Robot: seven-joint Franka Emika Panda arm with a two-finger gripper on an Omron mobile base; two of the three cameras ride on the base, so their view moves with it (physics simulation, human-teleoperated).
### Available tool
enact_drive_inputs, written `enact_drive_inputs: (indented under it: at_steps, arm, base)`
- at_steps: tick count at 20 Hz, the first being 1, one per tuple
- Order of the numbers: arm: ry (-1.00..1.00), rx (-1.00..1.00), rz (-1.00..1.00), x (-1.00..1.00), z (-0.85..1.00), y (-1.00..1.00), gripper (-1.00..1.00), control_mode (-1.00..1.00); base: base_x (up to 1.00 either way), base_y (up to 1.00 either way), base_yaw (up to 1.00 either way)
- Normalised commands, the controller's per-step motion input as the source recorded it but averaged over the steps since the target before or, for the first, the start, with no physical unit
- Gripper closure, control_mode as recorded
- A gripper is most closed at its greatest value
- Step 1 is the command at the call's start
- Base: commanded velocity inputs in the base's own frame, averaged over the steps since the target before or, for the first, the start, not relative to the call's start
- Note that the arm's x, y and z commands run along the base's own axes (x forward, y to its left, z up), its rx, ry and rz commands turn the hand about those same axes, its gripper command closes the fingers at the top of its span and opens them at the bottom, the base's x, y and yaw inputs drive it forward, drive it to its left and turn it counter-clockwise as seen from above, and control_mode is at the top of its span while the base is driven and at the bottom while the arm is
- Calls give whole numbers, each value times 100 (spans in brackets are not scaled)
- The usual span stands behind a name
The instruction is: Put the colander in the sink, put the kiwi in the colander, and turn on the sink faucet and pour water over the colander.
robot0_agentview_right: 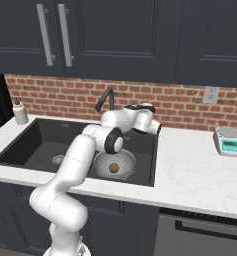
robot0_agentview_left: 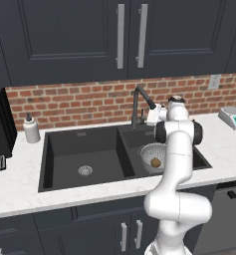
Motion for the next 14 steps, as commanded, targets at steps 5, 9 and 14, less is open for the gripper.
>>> enact_drive_inputs:
  at_steps: [5,9,14]
  arm:
    - [0,0,6,6,0,14,-100,-100]
    - [0,0,6,1,0,17,-100,-100]
    - [0,0,7,-1,0,26,-100,-100]
  base:
    - [0,0,0]
    - [0,0,0]
    - [0,0,0]
